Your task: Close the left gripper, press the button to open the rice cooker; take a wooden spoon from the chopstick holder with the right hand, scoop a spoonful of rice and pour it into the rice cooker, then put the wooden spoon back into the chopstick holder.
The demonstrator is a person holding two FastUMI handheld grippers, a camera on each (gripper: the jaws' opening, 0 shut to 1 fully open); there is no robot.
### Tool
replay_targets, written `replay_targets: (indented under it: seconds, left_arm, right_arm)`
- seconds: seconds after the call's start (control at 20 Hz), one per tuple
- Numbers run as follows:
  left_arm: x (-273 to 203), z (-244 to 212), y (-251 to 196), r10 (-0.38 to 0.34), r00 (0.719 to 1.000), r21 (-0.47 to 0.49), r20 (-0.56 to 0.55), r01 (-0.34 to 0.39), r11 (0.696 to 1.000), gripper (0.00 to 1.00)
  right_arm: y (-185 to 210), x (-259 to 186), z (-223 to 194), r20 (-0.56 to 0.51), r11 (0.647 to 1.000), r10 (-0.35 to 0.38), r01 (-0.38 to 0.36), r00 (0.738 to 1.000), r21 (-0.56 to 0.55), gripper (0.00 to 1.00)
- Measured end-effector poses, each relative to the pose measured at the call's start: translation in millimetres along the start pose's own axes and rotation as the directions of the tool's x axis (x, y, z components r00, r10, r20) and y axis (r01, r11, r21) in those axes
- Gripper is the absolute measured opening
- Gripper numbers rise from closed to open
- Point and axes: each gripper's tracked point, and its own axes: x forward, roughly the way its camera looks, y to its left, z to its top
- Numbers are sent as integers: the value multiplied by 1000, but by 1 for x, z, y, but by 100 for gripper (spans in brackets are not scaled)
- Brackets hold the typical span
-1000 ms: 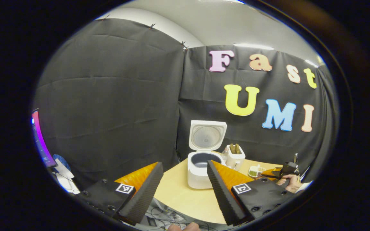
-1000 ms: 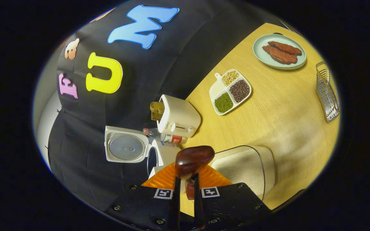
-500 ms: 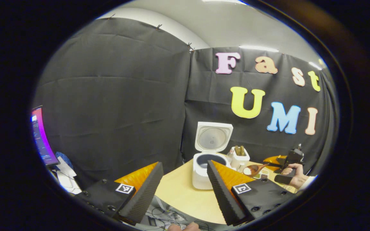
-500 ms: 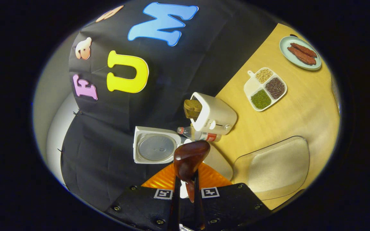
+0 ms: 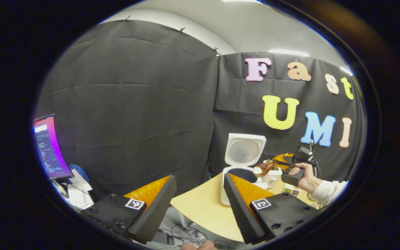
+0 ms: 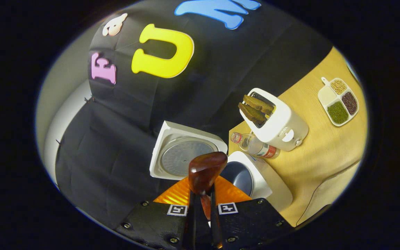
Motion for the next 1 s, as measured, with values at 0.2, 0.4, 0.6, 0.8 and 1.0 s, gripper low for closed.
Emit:
replay_targets:
  seconds: [0.2,0.4,0.6,0.8,1.0]
  left_arm:
    - [1,-8,22,63,998,5,-24,-63,998,92]
    - [3,-13,39,109,993,-14,-40,-110,994,92]
    - [7,-20,48,140,988,-33,-59,-142,989,96]
    - [8,-22,49,151,987,-45,-62,-154,987,92]
    - [9,-25,51,162,984,-42,-70,-165,985,92]
  right_arm:
    - [-12,55,-32,-51,986,-85,77,995,-151,18]
    - [-29,83,-59,-54,913,-179,145,982,-382,18]
    - [-21,89,-75,-40,796,-192,132,981,-591,18]
    - [-14,95,-95,-49,587,-170,61,984,-807,17]
    - [-5,93,-103,-9,277,-126,26,992,-961,17]
